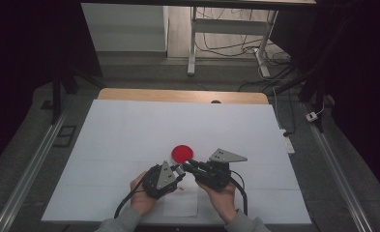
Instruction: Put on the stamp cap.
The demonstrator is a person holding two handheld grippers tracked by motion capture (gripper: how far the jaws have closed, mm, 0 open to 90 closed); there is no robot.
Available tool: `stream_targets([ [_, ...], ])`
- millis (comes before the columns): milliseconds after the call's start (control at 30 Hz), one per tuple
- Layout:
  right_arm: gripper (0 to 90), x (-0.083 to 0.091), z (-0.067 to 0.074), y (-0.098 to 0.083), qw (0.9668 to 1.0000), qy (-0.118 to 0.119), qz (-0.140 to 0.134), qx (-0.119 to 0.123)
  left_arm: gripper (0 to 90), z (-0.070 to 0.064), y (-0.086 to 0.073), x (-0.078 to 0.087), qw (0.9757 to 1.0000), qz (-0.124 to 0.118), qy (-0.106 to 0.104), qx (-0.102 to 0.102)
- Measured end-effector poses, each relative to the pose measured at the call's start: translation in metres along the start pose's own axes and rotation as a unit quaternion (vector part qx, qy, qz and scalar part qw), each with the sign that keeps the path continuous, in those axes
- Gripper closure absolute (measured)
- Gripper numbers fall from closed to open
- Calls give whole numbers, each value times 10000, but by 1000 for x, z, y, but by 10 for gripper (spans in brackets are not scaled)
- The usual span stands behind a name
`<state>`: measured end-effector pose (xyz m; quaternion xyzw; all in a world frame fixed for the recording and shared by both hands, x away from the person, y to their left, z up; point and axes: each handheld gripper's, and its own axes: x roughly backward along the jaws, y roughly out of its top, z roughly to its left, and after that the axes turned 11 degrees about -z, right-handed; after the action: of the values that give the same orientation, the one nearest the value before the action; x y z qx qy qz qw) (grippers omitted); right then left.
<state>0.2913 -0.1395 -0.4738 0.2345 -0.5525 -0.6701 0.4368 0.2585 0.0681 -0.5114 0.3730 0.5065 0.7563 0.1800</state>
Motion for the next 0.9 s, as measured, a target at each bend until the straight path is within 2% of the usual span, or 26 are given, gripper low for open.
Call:
stream_targets([
  [333, 755, 0, 0, 0, 10000, 6, -22, 68, 627, 2, 0, 0, 9999, -40, -81, 142],
  [600, 754, 2, -2, 1, 9999, 3, -57, 85, 519, 4, 0, -1, 9997, -9, -113, 229],
  [900, 755, 5, -6, 3, 9999, -23, -87, 117, 377, 11, -1, 1, 9976, 78, -278, 631],
])
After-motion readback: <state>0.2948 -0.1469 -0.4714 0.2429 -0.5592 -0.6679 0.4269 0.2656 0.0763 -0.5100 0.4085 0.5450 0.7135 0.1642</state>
